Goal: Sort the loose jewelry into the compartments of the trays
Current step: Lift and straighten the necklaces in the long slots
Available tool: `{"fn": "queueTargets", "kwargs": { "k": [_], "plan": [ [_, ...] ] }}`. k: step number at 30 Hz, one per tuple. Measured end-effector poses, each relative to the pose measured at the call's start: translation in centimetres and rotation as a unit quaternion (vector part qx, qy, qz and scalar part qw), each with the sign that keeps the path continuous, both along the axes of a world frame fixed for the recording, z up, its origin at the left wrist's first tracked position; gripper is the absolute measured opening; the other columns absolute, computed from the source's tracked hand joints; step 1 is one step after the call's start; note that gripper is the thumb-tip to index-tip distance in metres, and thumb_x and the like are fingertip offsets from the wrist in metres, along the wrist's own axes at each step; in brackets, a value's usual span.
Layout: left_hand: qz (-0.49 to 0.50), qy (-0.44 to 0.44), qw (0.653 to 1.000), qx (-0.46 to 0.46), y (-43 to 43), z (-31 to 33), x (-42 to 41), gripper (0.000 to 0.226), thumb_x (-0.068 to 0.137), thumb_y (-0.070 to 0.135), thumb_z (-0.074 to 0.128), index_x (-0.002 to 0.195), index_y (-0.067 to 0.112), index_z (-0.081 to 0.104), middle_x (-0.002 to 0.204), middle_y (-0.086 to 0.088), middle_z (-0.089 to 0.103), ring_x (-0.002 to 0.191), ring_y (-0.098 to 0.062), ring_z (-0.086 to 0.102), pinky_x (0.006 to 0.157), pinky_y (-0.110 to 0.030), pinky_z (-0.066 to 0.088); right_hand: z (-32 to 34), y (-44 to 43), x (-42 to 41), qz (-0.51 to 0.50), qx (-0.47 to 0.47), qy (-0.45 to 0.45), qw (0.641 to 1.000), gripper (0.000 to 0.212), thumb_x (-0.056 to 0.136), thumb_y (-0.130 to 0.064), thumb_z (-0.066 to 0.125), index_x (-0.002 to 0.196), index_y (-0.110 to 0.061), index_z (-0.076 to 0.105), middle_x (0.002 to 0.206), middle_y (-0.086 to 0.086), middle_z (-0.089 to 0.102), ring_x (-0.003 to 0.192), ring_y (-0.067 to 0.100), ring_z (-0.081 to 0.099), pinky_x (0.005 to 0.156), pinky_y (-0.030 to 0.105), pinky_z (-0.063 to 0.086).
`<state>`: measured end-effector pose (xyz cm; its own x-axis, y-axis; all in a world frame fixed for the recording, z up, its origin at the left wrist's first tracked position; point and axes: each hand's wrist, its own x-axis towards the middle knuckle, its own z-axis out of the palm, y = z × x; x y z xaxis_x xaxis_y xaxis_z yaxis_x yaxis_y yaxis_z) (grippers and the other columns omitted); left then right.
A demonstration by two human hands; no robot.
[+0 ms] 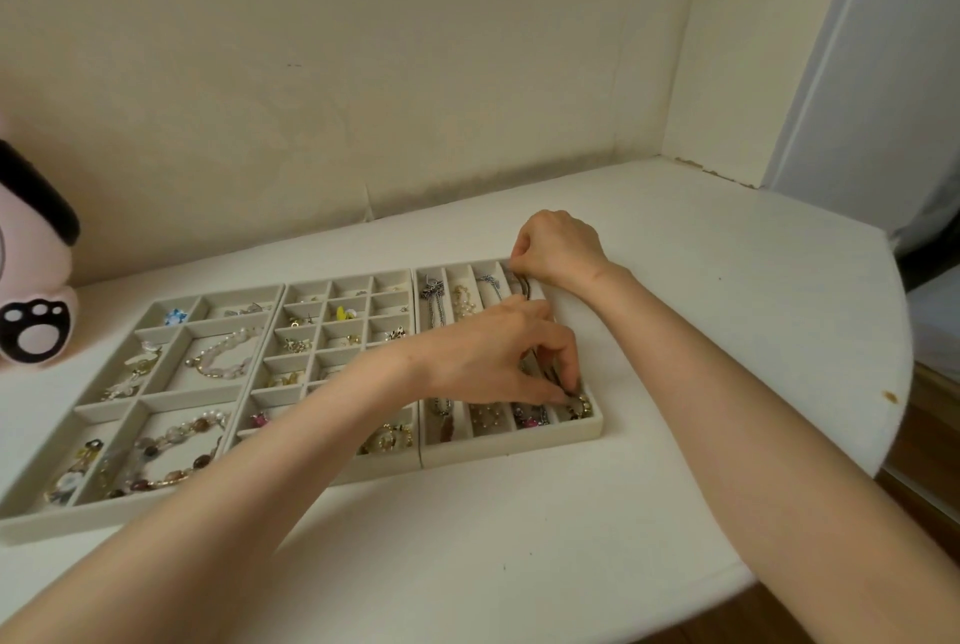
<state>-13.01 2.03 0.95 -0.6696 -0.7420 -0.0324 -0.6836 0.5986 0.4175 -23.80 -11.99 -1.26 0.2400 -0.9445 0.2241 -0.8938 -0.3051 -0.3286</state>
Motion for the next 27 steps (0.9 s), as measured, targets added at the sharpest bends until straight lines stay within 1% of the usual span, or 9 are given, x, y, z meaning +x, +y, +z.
{"fn": "queueTargets", "kwargs": {
  "k": [3, 7, 13, 16, 19, 20, 22, 24, 27],
  "plan": [
    [0.004, -0.004, 1.0, 0.009, 0.02, 0.04, 0.16, 0.007, 0.086, 0.022, 0.059, 0.092, 0.025, 0.062, 0.094, -0.003, 0.05, 0.093, -0.009, 0.037, 0.085, -0.025, 0.036, 0.27, 0.08, -0.25, -0.002, -0.011, -0.033, 0.999, 0.016, 0.078, -0.014, 0.061, 0.087, -0.016, 0.074, 0.097, 0.001, 0.071, 0.094, 0.025, 0.063, 0.07, 0.029, 0.045],
    [0.01, -0.021, 1.0, 0.009, 0.05, 0.36, 0.3, 0.015, 0.086, 0.016, 0.056, 0.095, 0.024, 0.064, 0.096, -0.003, 0.045, 0.089, -0.003, 0.033, 0.078, -0.01, 0.029, 0.42, 0.24, -0.32, -0.003, -0.016, -0.067, 0.998, 0.012, 0.08, -0.016, 0.063, 0.085, -0.02, 0.073, 0.099, -0.001, 0.071, 0.097, 0.022, 0.062, 0.068, 0.026, 0.039],
    [0.008, -0.023, 1.0, -0.011, -0.19, 0.01, 0.26, 0.02, 0.085, 0.016, 0.056, 0.097, 0.028, 0.065, 0.094, -0.002, 0.046, 0.098, -0.014, 0.036, 0.089, -0.023, 0.031, 0.43, 0.35, -0.38, -0.011, -0.023, -0.086, 0.996, 0.011, 0.081, -0.016, 0.063, 0.084, -0.021, 0.072, 0.098, -0.003, 0.071, 0.096, 0.021, 0.062, 0.068, 0.025, 0.038],
    [0.013, 0.003, 0.999, -0.038, -0.33, -0.03, 0.28, 0.018, 0.085, 0.017, 0.058, 0.096, 0.029, 0.063, 0.09, 0.008, 0.042, 0.097, -0.013, 0.037, 0.086, -0.021, 0.029, 0.39, 0.43, -0.38, -0.008, -0.02, -0.083, 0.996, 0.013, 0.081, -0.015, 0.061, 0.084, -0.02, 0.072, 0.097, -0.004, 0.071, 0.095, 0.02, 0.062, 0.067, 0.026, 0.039],
    [0.01, 0.04, 0.998, -0.045, -0.37, 0.47, 0.6, 0.02, 0.082, 0.014, 0.054, 0.091, 0.03, 0.063, 0.089, 0.01, 0.042, 0.094, -0.005, 0.037, 0.083, -0.012, 0.026, 0.36, 0.43, -0.4, -0.001, -0.016, -0.081, 0.997, 0.013, 0.081, -0.014, 0.061, 0.084, -0.02, 0.072, 0.096, -0.005, 0.071, 0.094, 0.019, 0.062, 0.067, 0.027, 0.041],
    [0.002, 0.034, 0.999, -0.042, -0.37, 0.57, 0.67, 0.023, 0.08, 0.017, 0.05, 0.091, 0.03, 0.066, 0.089, 0.008, 0.042, 0.092, -0.004, 0.036, 0.084, -0.01, 0.025, 0.33, 0.44, -0.36, 0.0, -0.014, -0.08, 0.997, 0.013, 0.081, -0.014, 0.061, 0.083, -0.02, 0.072, 0.097, -0.005, 0.071, 0.094, 0.018, 0.062, 0.067, 0.026, 0.041],
    [-0.011, 0.01, 0.999, -0.032, -0.29, 0.59, 0.58, 0.033, 0.077, 0.022, 0.044, 0.095, 0.032, 0.069, 0.088, 0.005, 0.042, 0.089, -0.007, 0.035, 0.086, -0.013, 0.026, 0.27, 0.45, -0.29, -0.002, -0.014, -0.079, 0.997, 0.013, 0.08, -0.014, 0.061, 0.084, -0.02, 0.073, 0.097, -0.005, 0.071, 0.095, 0.019, 0.062, 0.067, 0.026, 0.039],
    [-0.014, -0.01, 0.999, -0.027, -0.16, 0.39, 0.33, 0.038, 0.075, 0.023, 0.041, 0.1, 0.033, 0.069, 0.085, 0.009, 0.039, 0.086, -0.008, 0.034, 0.088, -0.021, 0.028, 0.26, 0.41, -0.28, -0.003, -0.013, -0.08, 0.997, 0.013, 0.08, -0.015, 0.062, 0.084, -0.02, 0.073, 0.097, -0.004, 0.071, 0.095, 0.02, 0.062, 0.068, 0.026, 0.039],
    [-0.015, -0.044, 0.998, -0.044, -0.12, 0.12, 0.14, 0.038, 0.08, 0.019, 0.044, 0.106, 0.03, 0.068, 0.081, 0.016, 0.033, 0.085, -0.009, 0.031, 0.089, -0.025, 0.027, 0.29, 0.38, -0.37, -0.004, -0.013, -0.085, 0.996, 0.01, 0.081, -0.017, 0.064, 0.083, -0.021, 0.073, 0.098, -0.004, 0.071, 0.096, 0.02, 0.062, 0.068, 0.025, 0.039]
  ]
}}
